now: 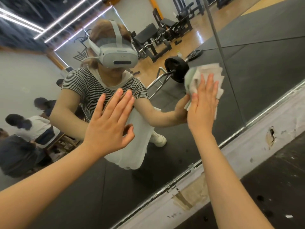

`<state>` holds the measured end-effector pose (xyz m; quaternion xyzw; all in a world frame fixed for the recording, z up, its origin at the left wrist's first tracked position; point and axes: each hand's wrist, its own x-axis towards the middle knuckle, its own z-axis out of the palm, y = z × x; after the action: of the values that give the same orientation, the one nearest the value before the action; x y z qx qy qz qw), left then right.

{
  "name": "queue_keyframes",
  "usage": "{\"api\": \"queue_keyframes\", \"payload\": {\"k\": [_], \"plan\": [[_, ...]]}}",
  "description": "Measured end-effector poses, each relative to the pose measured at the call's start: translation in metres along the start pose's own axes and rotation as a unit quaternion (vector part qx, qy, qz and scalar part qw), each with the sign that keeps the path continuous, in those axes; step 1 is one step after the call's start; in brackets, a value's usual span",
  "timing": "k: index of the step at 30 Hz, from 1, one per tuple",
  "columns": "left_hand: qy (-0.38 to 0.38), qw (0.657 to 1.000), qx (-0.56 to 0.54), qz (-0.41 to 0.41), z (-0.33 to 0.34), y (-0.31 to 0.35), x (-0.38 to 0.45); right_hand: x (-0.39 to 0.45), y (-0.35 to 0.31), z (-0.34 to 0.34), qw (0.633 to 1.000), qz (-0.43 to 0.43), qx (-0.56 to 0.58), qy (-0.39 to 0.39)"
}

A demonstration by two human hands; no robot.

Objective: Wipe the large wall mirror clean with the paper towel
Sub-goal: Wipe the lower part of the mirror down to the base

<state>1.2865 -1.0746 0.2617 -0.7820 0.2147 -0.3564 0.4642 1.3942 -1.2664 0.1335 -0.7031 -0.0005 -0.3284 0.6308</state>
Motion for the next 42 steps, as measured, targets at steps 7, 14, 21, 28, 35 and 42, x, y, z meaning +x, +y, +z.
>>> {"api": "queue_keyframes", "payload": {"k": [7,14,21,28,35,42], "plan": [[0.001,1.000,0.006,-0.002,0.002,-0.001,-0.001,-0.019,0.055,-0.009,0.985,0.158,0.033,0.059],[-0.004,1.000,0.014,0.000,0.002,-0.001,-0.002,0.006,0.023,-0.009,0.982,0.187,0.022,0.031],[-0.003,1.000,0.009,0.006,0.001,0.000,0.000,0.031,-0.026,-0.020,0.997,0.036,-0.011,-0.061],[-0.006,1.000,0.004,0.007,0.000,-0.001,0.001,0.016,-0.008,-0.005,0.999,0.028,0.007,0.024],[-0.010,1.000,0.006,0.001,-0.001,0.000,0.000,-0.029,0.062,-0.007,0.967,0.225,0.088,0.078],[-0.013,1.000,0.005,0.003,-0.001,-0.001,-0.002,-0.009,0.058,-0.008,0.907,0.381,0.136,0.117]]}}
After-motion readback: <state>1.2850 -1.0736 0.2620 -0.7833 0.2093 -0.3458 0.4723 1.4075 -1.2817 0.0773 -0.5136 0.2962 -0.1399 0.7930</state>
